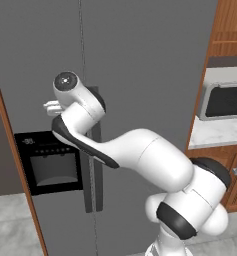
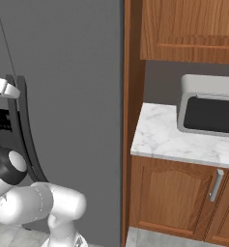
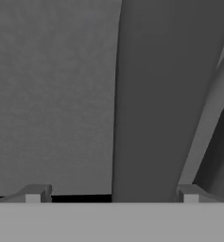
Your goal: Open the freezer door, pick up the ice cube tray from the freezer, and place it on the dining counter.
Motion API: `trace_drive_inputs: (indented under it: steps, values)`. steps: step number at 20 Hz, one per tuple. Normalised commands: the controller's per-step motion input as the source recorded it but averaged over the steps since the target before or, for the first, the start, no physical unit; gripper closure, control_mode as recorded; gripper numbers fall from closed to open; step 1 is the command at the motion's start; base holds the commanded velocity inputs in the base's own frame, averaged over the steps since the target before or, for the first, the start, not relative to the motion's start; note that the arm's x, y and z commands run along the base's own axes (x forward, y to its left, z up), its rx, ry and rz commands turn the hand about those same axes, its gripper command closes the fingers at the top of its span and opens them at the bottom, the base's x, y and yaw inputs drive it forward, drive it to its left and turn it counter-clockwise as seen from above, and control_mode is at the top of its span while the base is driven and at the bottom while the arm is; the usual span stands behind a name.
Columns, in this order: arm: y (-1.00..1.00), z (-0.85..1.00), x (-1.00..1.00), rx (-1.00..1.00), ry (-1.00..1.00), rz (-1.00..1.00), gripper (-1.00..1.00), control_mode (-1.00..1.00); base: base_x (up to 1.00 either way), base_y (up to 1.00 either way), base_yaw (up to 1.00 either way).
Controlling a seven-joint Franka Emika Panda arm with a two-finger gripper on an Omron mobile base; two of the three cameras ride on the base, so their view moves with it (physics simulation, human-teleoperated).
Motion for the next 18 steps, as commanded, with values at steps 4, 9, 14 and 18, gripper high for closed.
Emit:
trace_drive_inputs:
  steps: [4,9,14,18]
  values:
    - [0.16,-0.15,0.18,-0.04,0.0,-0.01,-1.0,-1.0,0.0,0.0,0.0]
    - [0.07,-0.12,0.17,-0.01,0.0,-0.01,-1.0,-1.0,0.0,0.0,0.0]
    - [0.0,-0.09,0.16,0.0,0.0,-0.01,-1.0,-1.0,0.0,0.0,0.0]
    - [0.0,-0.08,0.16,0.0,0.0,0.0,-1.0,-1.0,0.0,0.0,0.0]
